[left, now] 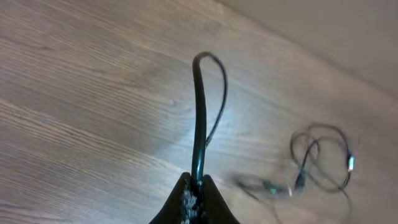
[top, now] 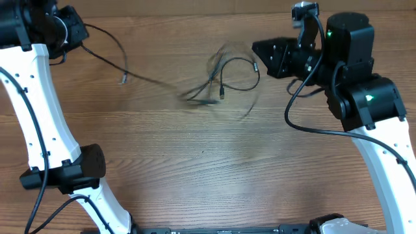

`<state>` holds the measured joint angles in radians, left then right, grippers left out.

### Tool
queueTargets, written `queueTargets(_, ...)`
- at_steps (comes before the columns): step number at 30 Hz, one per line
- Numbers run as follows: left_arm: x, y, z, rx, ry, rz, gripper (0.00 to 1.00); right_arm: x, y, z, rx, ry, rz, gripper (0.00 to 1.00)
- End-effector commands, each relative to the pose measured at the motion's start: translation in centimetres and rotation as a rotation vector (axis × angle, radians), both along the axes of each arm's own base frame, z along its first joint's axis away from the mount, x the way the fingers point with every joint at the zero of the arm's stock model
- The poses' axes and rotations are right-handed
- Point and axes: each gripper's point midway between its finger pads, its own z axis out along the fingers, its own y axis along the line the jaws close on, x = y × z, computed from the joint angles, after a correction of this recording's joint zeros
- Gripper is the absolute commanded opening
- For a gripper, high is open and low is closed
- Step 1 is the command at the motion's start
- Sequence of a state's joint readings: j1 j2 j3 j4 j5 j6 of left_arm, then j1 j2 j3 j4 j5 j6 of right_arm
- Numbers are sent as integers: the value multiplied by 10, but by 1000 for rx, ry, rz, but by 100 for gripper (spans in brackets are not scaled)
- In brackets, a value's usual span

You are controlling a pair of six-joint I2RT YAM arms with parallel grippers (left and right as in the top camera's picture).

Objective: Untangle cables

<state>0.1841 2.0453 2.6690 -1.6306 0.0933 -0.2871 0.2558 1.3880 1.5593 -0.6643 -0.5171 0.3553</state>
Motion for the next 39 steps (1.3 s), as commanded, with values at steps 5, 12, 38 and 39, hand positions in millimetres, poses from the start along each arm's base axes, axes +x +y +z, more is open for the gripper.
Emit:
queueTargets(5,11,-47,-42,37,116,-254,17,-6,3,41,77,-52,12,4)
queueTargets(12,22,-77,-94,43,248,-429,55,4,-23,-4,-35,97,-146,6)
queueTargets(38,8,-160,-247,-127,519,-720,59,17,-58,-73,-157,313,-219,21)
queueTargets(39,10,-160,-244,-121,508,-728,59,18,-58,-73,-158,314,-219,22)
